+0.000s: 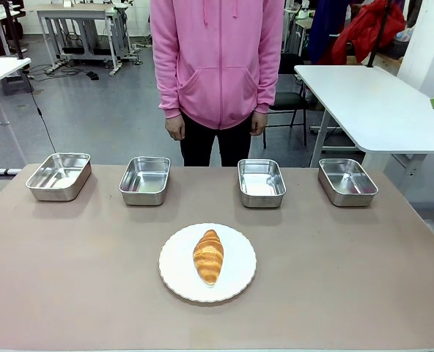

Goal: Place the bread in the container.
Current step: Place the Butter Roll into the Airtight Container indicated by the human.

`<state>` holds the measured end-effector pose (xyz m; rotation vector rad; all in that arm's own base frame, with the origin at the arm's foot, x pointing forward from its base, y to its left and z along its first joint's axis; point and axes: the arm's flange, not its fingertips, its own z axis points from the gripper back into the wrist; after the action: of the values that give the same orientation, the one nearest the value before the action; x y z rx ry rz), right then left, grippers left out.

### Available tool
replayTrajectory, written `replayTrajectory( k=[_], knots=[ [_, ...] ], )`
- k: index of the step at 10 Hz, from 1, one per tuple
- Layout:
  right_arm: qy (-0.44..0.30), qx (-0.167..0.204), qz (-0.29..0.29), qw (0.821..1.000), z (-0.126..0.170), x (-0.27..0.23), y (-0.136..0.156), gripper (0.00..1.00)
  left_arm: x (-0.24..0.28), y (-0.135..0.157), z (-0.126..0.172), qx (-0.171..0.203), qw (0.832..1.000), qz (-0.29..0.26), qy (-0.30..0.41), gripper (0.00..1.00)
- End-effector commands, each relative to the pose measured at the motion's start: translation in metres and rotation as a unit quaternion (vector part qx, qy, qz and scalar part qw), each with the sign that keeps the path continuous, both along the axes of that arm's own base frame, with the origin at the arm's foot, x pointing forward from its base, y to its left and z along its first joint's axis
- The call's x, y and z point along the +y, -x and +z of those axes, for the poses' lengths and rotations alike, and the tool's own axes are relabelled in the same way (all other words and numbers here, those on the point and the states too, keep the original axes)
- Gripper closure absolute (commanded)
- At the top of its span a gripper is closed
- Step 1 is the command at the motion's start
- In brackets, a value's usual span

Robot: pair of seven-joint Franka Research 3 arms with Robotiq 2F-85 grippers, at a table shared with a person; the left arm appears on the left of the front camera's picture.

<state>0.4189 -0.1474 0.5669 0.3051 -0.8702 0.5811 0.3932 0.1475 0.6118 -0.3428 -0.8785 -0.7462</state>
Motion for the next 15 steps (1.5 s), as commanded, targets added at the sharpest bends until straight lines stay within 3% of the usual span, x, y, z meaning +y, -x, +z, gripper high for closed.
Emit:
replayTrajectory(
  k=[1,15],
  knots=[
    [-0.007,-0.012,0.007,1.0,-0.0005,-0.0013,-0.0027,0.0,-0.0012,0.0009,0.0012,-0.003,1.0,-0.004,0.002,0.0],
    [-0.007,-0.012,0.007,1.0,-0.0005,-0.0013,-0.0027,0.0,-0.0012,0.0009,0.0012,-0.003,1.0,-0.004,0.002,0.0]
  ],
)
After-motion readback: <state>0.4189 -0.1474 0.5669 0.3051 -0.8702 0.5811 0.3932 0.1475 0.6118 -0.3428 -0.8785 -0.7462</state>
